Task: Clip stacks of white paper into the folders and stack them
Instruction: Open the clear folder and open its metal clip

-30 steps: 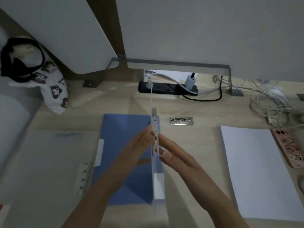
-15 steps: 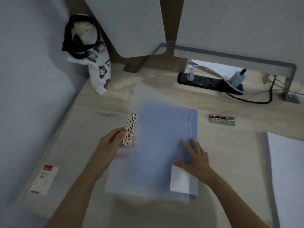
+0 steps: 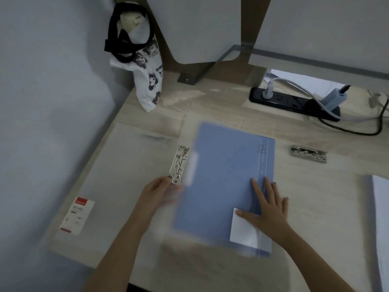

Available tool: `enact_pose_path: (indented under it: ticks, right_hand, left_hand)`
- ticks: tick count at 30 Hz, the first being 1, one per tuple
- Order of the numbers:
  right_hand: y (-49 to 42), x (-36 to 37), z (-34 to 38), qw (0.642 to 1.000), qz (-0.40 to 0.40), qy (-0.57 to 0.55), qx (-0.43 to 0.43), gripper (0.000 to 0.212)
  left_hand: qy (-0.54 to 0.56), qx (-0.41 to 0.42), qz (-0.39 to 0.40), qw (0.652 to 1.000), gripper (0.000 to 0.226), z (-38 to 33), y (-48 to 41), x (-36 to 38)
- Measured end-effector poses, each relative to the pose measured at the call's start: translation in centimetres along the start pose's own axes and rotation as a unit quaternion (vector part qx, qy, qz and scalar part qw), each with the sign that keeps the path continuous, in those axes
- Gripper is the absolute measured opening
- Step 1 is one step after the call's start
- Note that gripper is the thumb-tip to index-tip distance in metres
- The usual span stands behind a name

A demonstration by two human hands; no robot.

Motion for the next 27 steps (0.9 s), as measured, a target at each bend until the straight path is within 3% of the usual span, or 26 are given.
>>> enact_pose_path:
  ticks: [6,11,16,27]
  right_hand:
    - [-0.2,0.4,-0.2,1.0,0.003,0.028,0.002,0.1]
    - [-0.3,0.7,-0.3,0.999,0.014,0.041,-0.011,0.111]
    - [-0.2,0.6,-0.1,0.999,0.024,0.038,-0.012,0.114]
    - [-0.2,0.7,-0.2,0.998,0.032,0.049,-0.024,0.112]
  left_hand:
    - [0.002,0.028,-0.031,0.999,0.011,0.2,-0.5,0.1]
    - [0.027,-0.009,-0.018,0.999,0.01,0.7,-0.7,0.7]
    - [-0.004,-0.029,0.019,0.999,0.036,-0.8,-2.1,1.5]
    - [-0.169,-0.009,-0.095,0.981,0.054,-6.4,-7.5,3.0]
Point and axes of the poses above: each hand's wrist, its own y-axis away from the middle knuckle, its own x-axis out of the palm, z = x × y, the point moved 5 cm from there along -y, towards the middle knuckle, and after that the axes turned 6 degrees about -x, right-handed, at the moved point
